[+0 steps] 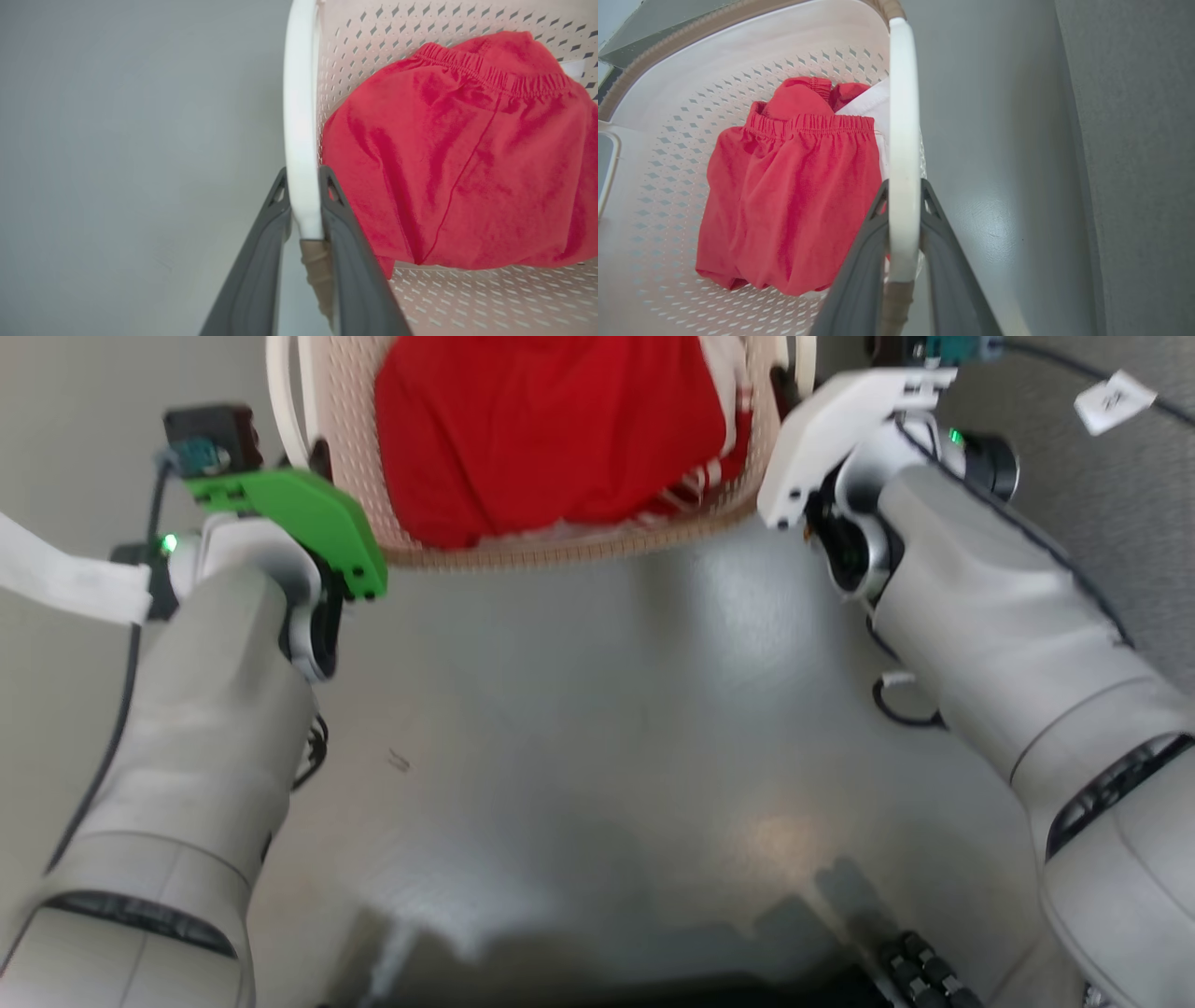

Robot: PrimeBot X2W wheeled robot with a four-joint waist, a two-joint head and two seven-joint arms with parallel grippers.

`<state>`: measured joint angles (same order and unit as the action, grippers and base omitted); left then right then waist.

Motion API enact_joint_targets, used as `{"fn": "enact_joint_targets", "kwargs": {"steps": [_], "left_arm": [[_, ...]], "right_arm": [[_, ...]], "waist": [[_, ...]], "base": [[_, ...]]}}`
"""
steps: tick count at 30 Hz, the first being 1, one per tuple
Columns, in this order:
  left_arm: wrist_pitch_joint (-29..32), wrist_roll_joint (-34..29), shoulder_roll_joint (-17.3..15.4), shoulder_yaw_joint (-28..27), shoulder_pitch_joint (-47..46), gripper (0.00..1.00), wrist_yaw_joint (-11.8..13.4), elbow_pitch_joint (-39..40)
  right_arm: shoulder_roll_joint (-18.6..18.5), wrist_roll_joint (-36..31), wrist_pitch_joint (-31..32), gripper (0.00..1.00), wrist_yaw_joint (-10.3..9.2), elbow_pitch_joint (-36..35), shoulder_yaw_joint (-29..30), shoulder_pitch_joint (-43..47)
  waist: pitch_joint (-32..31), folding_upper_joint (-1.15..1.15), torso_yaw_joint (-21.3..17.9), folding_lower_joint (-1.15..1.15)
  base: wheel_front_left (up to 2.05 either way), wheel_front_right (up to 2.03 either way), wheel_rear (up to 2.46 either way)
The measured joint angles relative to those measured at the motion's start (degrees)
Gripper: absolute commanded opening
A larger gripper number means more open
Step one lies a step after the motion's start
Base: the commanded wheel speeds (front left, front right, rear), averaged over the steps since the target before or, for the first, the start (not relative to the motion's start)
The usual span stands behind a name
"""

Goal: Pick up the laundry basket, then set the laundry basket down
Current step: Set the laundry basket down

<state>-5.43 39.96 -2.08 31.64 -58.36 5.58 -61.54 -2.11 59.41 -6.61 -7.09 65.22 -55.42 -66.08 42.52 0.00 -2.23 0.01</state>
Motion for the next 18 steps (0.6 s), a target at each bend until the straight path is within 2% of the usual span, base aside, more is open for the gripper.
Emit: {"fn": "enact_joint_targets", "kwargs": {"steps": [18], "left_arm": [[-2.3,-2.5,-0.9,-1.3,-10.3,0.0,0.5,-0.4]], "right_arm": [[-0.3,-1.7,-2.9,0.0,0.0,0.3,0.2,-9.9]], "waist": [[13.4,0.0,0.1,0.0]], "base": [[0.0,0.0,0.0]]}}
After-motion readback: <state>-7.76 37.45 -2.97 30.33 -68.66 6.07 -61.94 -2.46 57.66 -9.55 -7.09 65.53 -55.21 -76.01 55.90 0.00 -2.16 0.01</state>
